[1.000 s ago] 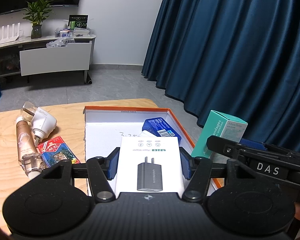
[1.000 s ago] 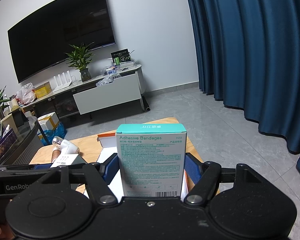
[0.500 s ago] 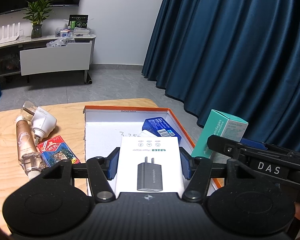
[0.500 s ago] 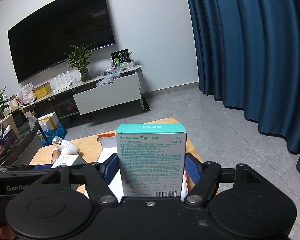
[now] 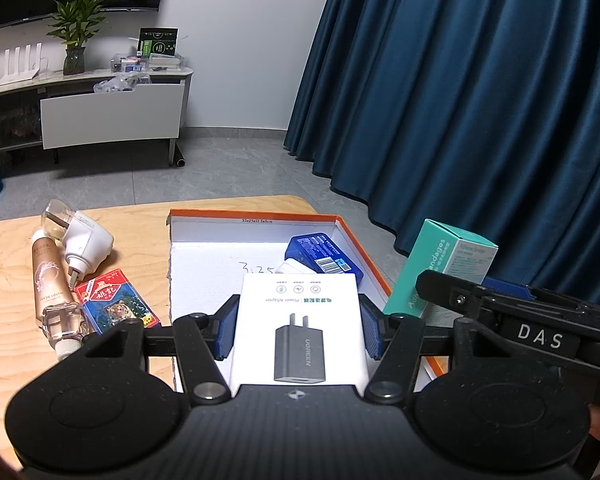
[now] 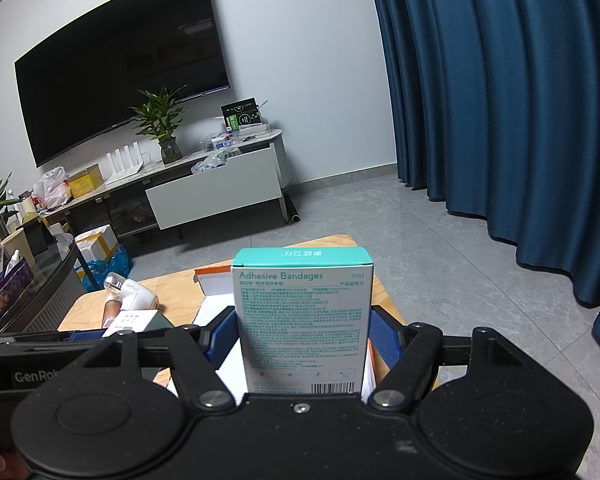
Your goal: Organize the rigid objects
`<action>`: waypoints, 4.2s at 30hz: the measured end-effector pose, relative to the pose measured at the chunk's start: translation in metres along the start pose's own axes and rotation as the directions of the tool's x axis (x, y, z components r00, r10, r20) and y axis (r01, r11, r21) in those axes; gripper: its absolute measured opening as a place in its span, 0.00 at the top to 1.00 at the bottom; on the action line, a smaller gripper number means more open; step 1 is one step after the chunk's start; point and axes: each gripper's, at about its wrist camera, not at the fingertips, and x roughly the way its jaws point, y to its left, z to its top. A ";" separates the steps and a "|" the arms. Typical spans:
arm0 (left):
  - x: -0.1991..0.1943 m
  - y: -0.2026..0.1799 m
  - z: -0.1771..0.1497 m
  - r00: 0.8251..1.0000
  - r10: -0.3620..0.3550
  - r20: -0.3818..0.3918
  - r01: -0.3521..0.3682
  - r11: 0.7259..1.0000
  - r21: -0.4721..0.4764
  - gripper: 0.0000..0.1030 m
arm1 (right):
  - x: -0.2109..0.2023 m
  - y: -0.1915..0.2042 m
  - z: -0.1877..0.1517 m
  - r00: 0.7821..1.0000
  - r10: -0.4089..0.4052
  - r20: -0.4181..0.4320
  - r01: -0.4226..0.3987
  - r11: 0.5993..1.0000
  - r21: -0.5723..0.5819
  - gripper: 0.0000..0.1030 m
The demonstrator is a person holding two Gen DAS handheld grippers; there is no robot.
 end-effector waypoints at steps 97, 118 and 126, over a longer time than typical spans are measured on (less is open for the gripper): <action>0.117 0.044 0.055 0.990 0.104 -0.095 -0.105 0.995 0.000 0.24 | 0.067 0.026 -0.010 0.990 0.044 -0.135 -0.055 0.996 -0.076 0.13; -0.016 0.056 0.037 0.967 0.250 -0.054 -0.253 0.966 -0.057 0.08 | -0.004 0.059 0.005 0.993 0.105 -0.055 -0.109 0.991 -0.078 0.07; -0.050 0.080 0.024 0.957 0.286 -0.041 -0.289 0.950 -0.119 0.07 | -0.009 0.081 0.005 0.987 0.144 -0.074 -0.151 0.983 -0.102 0.07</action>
